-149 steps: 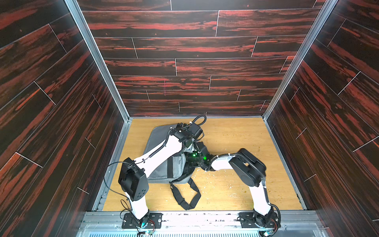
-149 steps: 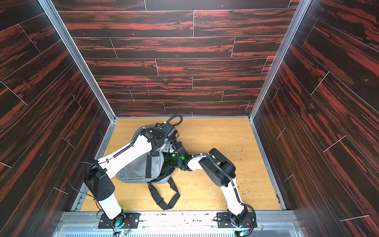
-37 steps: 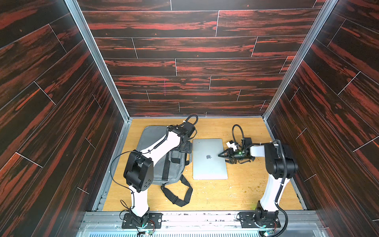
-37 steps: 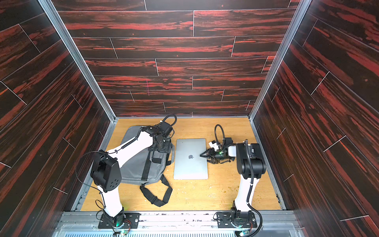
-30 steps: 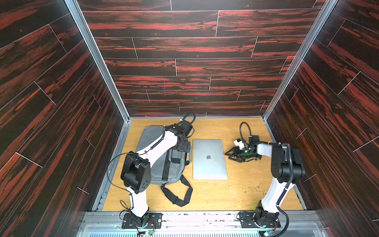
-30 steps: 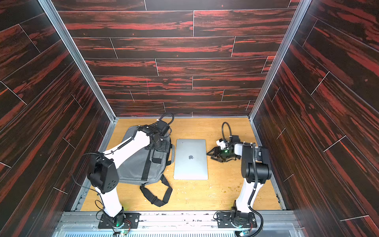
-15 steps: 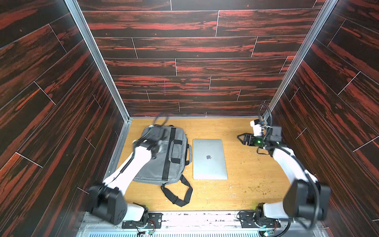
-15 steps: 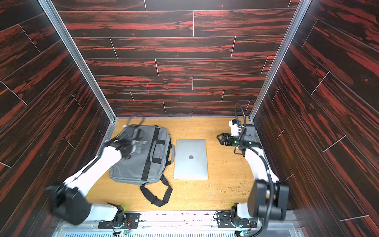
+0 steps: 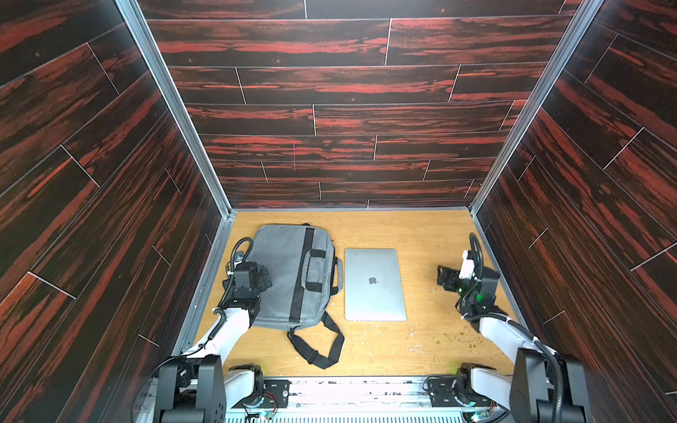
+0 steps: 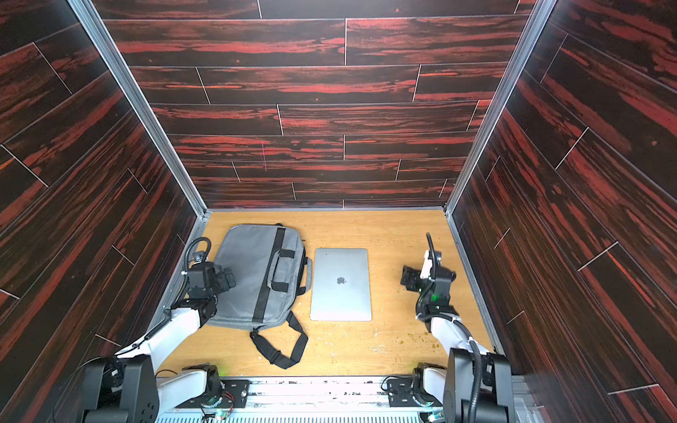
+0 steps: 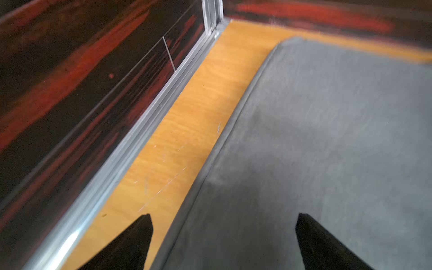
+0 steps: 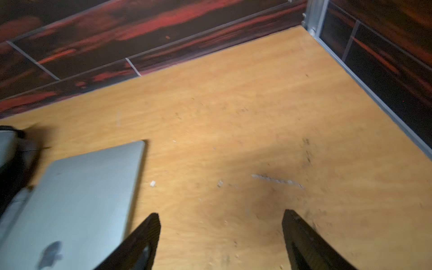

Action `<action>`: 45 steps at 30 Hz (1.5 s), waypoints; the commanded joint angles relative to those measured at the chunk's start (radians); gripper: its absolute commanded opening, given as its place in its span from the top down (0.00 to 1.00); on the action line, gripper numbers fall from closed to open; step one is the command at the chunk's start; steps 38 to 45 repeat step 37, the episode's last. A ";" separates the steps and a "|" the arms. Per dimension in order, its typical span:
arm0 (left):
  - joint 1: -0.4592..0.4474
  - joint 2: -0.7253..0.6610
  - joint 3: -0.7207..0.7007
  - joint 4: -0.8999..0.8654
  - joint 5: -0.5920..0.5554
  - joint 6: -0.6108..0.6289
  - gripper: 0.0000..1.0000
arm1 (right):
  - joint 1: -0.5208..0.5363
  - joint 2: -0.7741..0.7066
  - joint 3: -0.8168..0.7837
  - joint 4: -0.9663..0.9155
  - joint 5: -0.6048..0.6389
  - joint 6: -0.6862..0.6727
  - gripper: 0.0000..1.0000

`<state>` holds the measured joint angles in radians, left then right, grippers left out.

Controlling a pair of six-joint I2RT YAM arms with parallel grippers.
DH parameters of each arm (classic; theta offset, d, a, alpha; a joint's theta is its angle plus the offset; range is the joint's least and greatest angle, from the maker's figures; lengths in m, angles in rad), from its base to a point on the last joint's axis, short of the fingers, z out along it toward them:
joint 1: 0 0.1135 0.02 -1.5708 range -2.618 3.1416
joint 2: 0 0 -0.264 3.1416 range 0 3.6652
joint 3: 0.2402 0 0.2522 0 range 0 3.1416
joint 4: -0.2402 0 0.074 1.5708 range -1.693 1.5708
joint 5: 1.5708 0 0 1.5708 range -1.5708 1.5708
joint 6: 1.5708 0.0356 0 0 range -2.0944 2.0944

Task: Open the zippered laptop bag and take out the laptop
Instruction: Reset both arms

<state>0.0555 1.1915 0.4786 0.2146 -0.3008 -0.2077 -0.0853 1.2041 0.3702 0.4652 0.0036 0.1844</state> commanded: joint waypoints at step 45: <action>0.033 0.186 -0.006 0.325 0.270 0.014 0.00 | -0.002 0.187 0.030 0.320 0.041 -0.079 0.01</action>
